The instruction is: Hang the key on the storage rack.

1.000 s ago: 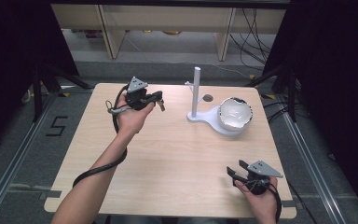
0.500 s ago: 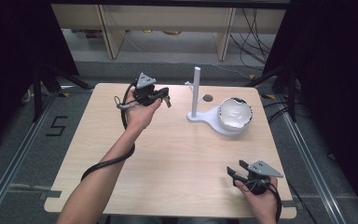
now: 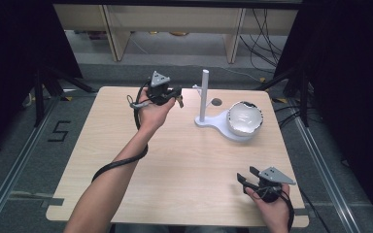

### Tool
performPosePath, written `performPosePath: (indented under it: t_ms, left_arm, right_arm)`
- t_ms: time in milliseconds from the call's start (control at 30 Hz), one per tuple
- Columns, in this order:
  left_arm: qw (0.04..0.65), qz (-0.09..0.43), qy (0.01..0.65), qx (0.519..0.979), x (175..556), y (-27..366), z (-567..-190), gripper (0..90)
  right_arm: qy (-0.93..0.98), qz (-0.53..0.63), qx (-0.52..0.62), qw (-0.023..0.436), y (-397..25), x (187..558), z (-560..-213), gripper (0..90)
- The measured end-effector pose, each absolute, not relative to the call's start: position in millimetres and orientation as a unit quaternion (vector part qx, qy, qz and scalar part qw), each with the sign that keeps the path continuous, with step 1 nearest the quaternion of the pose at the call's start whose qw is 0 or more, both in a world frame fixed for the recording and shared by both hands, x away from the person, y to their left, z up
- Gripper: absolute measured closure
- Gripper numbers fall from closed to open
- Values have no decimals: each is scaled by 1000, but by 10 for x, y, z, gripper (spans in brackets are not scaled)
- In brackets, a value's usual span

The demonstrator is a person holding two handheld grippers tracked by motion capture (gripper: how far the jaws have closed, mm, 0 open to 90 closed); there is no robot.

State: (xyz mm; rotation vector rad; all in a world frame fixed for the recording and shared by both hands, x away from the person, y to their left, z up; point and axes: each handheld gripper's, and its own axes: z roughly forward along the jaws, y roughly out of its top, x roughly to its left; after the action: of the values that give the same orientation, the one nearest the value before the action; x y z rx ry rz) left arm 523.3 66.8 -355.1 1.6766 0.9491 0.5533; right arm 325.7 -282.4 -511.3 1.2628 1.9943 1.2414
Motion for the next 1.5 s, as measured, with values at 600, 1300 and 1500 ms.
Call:
performPosePath:
  t_ms: [600, 1300, 1500]
  left_arm:
    - [542, 233, 400, 701, 5364, 515, -3510, 896]
    - [551, 234, 394, 698, 5397, 347, -3441, 896]
    - [545, 237, 398, 699, 5422, 344, -3445, 896]
  right_arm:
    - [726, 451, 462, 237, -2836, 3260, -5114, 407]
    - [723, 449, 474, 226, -2828, 3241, -5108, 406]
    - [724, 450, 472, 227, -2827, 3245, -5113, 406]
